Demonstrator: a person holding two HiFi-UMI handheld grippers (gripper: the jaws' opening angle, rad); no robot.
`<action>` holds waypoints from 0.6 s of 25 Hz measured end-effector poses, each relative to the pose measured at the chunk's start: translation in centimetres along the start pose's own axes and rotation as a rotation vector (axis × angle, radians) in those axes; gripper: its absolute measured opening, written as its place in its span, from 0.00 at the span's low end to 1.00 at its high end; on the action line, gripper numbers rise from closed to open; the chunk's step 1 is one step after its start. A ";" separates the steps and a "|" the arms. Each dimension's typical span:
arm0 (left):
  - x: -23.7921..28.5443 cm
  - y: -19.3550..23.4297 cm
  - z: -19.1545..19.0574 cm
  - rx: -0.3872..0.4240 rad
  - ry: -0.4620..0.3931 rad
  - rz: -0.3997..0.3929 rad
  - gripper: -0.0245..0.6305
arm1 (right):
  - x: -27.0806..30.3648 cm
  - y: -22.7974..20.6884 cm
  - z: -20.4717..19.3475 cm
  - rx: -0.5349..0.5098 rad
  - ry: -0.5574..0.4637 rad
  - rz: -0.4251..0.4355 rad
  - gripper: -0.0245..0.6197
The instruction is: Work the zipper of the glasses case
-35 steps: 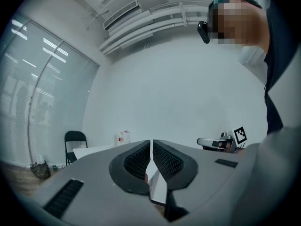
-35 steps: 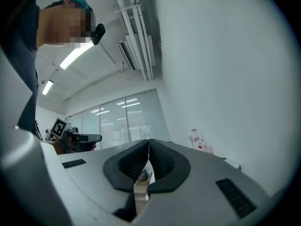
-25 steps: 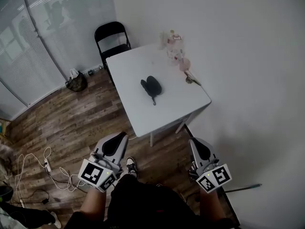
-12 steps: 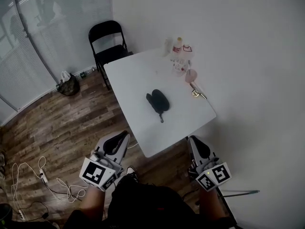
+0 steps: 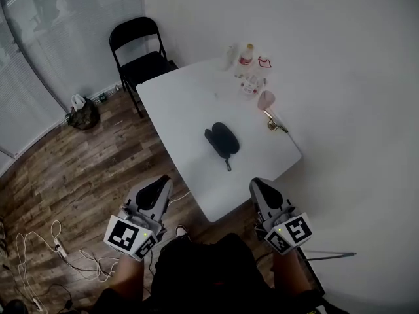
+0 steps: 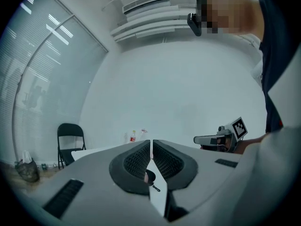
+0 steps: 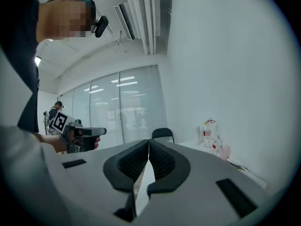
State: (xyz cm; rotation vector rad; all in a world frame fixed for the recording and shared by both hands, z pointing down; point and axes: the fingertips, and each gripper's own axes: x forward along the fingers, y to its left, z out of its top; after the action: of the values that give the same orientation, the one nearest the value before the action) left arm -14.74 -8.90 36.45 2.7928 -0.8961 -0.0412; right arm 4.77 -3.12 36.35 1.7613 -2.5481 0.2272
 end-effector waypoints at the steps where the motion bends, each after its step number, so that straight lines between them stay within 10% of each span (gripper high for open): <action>1: 0.4 0.3 -0.3 -0.007 0.007 -0.001 0.10 | 0.4 -0.2 -0.3 -0.001 0.009 0.004 0.07; 15: 7.4 -1.3 -0.6 -0.021 0.037 0.153 0.10 | 3.9 -10.3 -1.1 0.027 0.012 0.137 0.07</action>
State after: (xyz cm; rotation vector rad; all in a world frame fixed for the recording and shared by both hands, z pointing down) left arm -7.95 -12.05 37.05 2.6875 -1.0897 0.0247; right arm 12.93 -10.10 38.89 1.5893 -2.6721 0.2771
